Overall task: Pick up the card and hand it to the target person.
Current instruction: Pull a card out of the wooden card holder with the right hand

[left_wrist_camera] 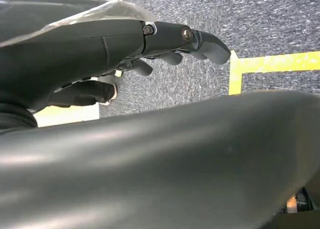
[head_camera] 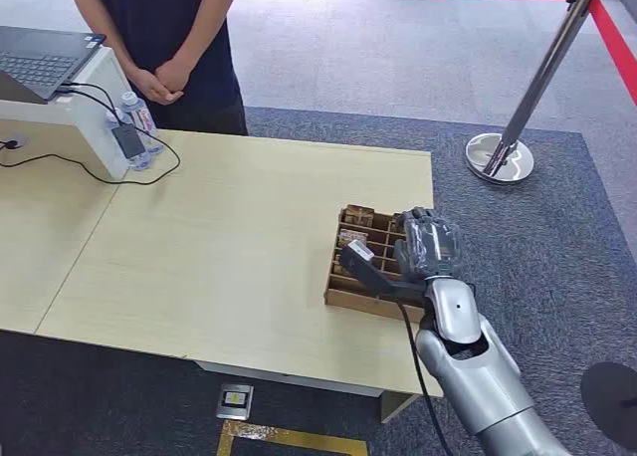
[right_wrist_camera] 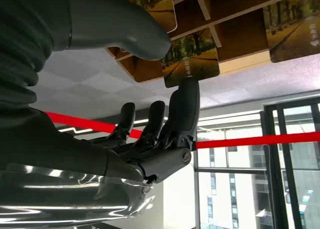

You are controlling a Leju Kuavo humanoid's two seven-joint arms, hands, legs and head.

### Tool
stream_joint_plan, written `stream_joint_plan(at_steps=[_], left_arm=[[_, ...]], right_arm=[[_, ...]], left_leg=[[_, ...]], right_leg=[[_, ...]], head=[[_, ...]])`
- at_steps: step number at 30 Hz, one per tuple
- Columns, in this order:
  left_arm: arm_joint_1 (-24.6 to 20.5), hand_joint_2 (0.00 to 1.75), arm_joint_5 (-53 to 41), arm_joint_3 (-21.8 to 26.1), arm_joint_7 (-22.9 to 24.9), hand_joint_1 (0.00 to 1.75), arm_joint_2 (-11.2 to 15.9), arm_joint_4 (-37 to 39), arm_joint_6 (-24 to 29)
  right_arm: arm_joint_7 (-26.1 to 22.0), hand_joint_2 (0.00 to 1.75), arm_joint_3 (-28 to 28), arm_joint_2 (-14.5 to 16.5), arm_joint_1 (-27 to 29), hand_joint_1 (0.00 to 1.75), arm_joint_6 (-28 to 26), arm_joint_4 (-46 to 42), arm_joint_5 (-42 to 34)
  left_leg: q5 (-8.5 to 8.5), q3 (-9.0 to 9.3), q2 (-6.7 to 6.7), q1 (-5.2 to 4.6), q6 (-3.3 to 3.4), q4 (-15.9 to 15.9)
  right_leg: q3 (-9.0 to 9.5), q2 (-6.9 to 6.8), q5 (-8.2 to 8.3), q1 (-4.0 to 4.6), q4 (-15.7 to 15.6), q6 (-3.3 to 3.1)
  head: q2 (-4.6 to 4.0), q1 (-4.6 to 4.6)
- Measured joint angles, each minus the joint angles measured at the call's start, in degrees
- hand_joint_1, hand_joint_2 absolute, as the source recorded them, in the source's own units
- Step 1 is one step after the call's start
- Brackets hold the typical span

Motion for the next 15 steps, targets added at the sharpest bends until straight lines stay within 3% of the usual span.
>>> stream_joint_plan(at_steps=[15], left_arm=[[0.11,0.00,-0.06,0.01,0.01,0.00,0.00,0.00,0.02]], right_arm=[[-0.18,1.75,-0.49,0.02,-0.17,0.79,-0.97,2.60,-0.72]], left_leg=[[0.00,0.00,0.00,0.00,0.00,0.00]], right_leg=[[0.00,0.00,0.00,0.00,0.00,0.00]], head=[[0.00,0.00]])
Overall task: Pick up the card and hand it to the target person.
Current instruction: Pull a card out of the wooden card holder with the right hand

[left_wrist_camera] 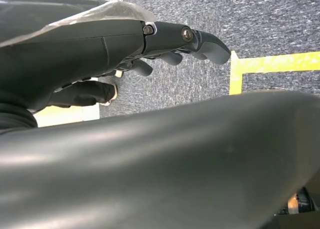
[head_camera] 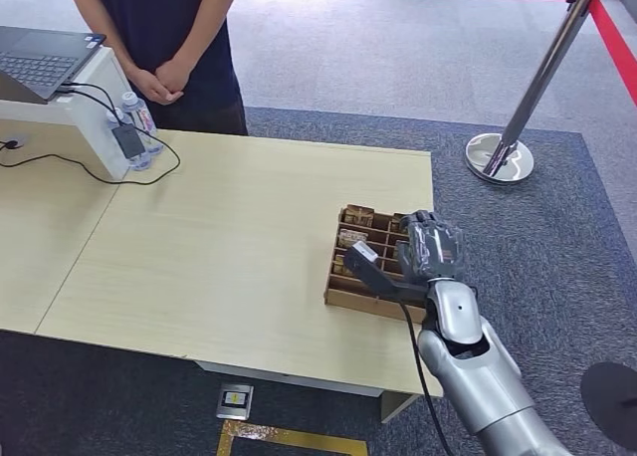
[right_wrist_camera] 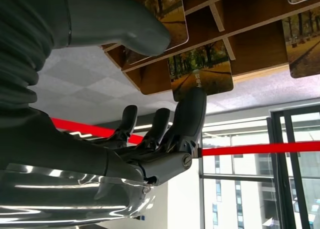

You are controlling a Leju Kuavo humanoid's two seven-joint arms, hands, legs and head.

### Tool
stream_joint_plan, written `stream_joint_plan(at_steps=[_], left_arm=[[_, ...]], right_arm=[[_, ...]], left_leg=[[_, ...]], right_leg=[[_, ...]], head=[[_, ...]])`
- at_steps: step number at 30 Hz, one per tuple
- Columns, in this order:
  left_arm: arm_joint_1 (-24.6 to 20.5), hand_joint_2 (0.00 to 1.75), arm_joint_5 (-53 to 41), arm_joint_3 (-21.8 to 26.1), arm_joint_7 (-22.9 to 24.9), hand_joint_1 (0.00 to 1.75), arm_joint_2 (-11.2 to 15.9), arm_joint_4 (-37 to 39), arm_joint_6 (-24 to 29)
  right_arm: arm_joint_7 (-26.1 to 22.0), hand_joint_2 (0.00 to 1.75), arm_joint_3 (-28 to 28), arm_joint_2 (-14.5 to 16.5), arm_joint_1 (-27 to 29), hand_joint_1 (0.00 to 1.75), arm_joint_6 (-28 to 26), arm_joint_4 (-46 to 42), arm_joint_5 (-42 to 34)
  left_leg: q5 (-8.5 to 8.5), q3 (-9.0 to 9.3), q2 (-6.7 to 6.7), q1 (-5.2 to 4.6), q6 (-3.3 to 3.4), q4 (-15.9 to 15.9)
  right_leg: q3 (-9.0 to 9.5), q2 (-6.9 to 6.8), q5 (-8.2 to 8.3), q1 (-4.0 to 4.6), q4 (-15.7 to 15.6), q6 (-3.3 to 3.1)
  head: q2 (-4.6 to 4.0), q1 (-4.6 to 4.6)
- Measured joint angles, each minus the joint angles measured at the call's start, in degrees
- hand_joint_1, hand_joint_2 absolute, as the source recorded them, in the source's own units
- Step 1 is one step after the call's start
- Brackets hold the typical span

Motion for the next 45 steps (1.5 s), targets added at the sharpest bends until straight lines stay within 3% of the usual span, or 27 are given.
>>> stream_joint_plan(at_steps=[45], left_arm=[[0.27,0.00,0.03,0.13,-0.11,0.00,0.00,0.01,0.28]], right_arm=[[0.97,1.75,-1.50,0.05,0.13,0.80,0.42,2.08,0.26]], left_leg=[[0.01,0.01,0.00,0.00,-0.01,0.00]], right_leg=[[0.00,0.00,0.00,0.00,0.00,0.00]], head=[[0.00,0.00]])
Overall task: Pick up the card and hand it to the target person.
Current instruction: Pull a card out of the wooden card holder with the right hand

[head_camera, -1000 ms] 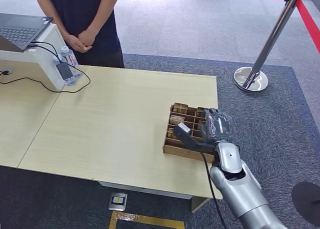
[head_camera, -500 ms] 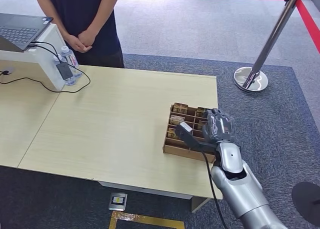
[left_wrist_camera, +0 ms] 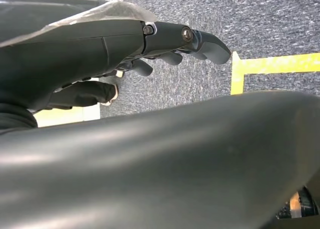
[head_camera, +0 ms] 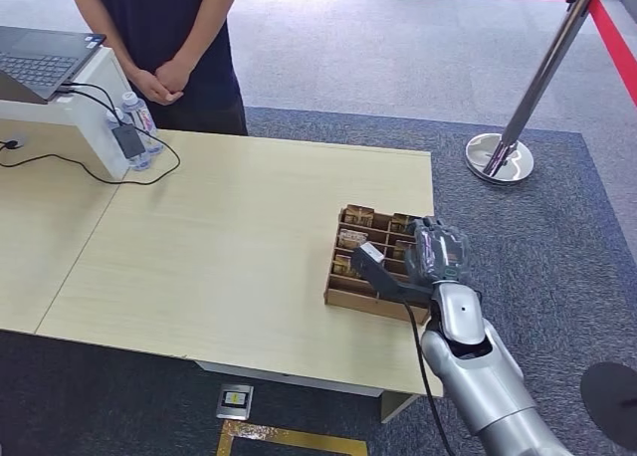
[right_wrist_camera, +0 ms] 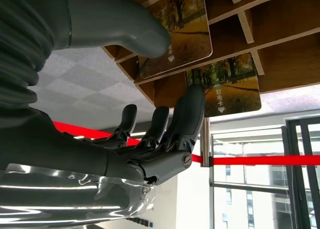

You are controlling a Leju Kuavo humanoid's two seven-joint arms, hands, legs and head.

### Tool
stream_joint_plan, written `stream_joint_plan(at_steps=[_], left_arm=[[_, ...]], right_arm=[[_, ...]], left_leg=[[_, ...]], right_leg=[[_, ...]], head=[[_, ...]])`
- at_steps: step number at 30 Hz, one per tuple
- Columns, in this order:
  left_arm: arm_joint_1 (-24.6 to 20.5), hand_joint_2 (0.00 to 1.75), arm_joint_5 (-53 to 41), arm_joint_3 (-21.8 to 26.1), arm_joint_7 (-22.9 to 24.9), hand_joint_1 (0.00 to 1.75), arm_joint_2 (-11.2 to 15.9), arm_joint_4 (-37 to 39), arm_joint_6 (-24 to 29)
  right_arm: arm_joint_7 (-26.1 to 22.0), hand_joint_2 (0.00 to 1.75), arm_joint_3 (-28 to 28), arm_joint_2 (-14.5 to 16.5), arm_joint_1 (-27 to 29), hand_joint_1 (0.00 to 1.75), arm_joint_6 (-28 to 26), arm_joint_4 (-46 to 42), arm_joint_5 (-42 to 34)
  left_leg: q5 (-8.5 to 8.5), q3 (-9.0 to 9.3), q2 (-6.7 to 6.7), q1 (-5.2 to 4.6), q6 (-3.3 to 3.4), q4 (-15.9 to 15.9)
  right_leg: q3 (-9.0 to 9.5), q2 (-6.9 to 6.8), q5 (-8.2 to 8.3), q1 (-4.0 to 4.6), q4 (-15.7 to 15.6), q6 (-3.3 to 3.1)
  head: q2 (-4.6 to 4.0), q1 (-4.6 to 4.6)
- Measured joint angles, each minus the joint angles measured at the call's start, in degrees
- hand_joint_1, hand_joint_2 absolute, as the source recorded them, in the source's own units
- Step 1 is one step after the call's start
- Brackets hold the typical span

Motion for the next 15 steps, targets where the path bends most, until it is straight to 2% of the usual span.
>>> stream_joint_plan(at_steps=[15], left_arm=[[0.02,0.00,-0.29,0.00,0.00,0.00,0.00,0.01,0.00]], right_arm=[[0.24,1.75,-0.21,0.13,-0.02,0.82,0.66,1.32,0.07]], left_leg=[[0.00,0.00,0.00,0.00,0.00,0.00]], right_leg=[[0.00,0.00,0.00,0.00,0.00,0.00]], head=[[0.00,0.00]])
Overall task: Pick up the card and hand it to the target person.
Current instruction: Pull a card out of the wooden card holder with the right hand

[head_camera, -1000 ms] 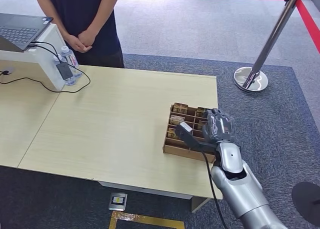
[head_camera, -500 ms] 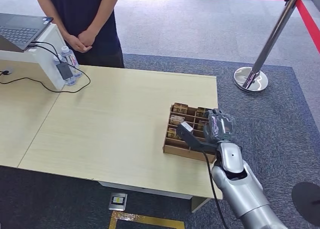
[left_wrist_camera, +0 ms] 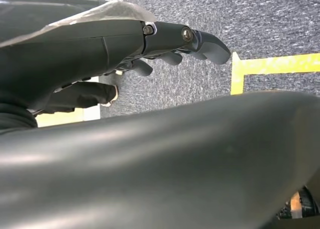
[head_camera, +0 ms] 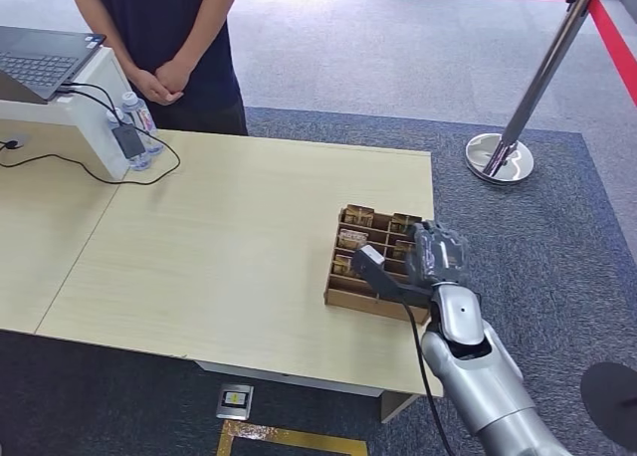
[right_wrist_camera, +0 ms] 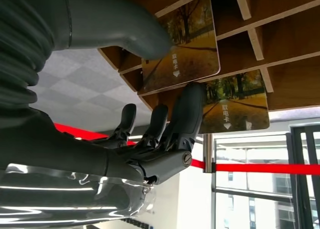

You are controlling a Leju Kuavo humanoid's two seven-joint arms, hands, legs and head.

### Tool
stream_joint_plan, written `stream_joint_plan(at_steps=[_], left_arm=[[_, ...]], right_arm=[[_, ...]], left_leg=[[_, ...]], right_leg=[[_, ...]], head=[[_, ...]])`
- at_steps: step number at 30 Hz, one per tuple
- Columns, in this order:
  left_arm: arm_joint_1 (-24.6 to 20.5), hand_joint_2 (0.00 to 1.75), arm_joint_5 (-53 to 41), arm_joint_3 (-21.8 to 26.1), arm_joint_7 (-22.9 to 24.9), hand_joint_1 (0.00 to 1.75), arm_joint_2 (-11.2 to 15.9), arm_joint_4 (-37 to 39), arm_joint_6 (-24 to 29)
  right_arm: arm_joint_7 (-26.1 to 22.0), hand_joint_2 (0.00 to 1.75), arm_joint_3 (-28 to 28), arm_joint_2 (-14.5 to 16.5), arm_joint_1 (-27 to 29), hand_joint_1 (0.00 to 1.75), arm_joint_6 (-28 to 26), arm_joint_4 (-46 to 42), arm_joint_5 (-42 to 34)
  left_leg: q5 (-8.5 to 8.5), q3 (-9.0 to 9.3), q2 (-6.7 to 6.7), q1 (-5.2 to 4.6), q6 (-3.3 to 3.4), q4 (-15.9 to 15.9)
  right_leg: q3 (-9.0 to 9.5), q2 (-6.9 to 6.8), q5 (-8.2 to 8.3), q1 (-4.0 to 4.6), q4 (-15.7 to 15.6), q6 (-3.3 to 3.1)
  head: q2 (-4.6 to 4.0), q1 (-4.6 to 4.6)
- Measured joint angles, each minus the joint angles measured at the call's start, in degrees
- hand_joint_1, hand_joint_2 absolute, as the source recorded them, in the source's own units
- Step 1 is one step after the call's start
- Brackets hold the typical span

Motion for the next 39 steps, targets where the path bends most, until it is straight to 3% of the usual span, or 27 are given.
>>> stream_joint_plan(at_steps=[7,12,13,17,19,39], left_arm=[[0.00,0.00,-0.13,0.00,0.01,0.00,0.01,-0.01,0.00],[0.00,0.00,-0.13,0.00,0.10,0.00,0.02,0.00,0.00],[0.00,0.00,-0.13,0.00,0.11,0.00,0.02,0.00,0.00],[0.00,0.00,-0.16,0.00,0.09,0.00,0.02,0.00,0.00],[0.00,0.00,-0.20,0.00,0.07,0.00,0.02,0.00,0.00],[0.00,0.00,-0.20,0.02,-0.14,0.00,0.02,0.00,0.00]], right_arm=[[-0.15,1.75,-0.03,0.09,-0.28,0.82,0.00,0.66,-0.15],[-0.22,1.75,-0.07,0.19,-0.54,0.92,-0.20,1.17,-0.32],[-0.24,1.75,-0.07,0.20,-0.59,1.02,-0.26,1.30,-0.34],[-0.38,1.75,-0.09,0.22,-0.82,1.69,-0.63,1.71,-0.46],[-0.59,1.75,-0.10,0.22,-0.95,1.75,-0.86,1.91,-0.61],[-2.34,1.75,-0.21,-0.31,1.21,1.75,-1.35,-2.31,-1.33]], left_leg=[[0.00,0.01,0.00,0.00,0.00,0.00],[0.03,0.02,0.00,0.00,-0.01,0.00],[0.03,0.02,0.00,0.00,-0.01,0.00],[0.04,0.02,0.00,0.00,-0.01,0.00],[0.04,0.02,0.00,0.00,-0.01,0.00],[0.06,0.04,0.00,0.00,-0.02,0.00]], right_leg=[[0.01,0.00,0.00,0.00,0.00,0.00],[0.02,0.00,0.01,0.00,0.00,-0.01],[0.02,0.00,0.01,0.00,0.00,-0.01],[0.02,0.00,0.02,0.00,0.00,-0.02],[0.02,0.00,0.02,0.00,0.00,-0.02],[0.02,0.00,0.05,0.00,0.01,-0.01]], head=[[0.00,0.00],[0.00,0.00],[0.00,0.00],[0.00,0.01],[0.00,0.01],[0.00,0.00]])
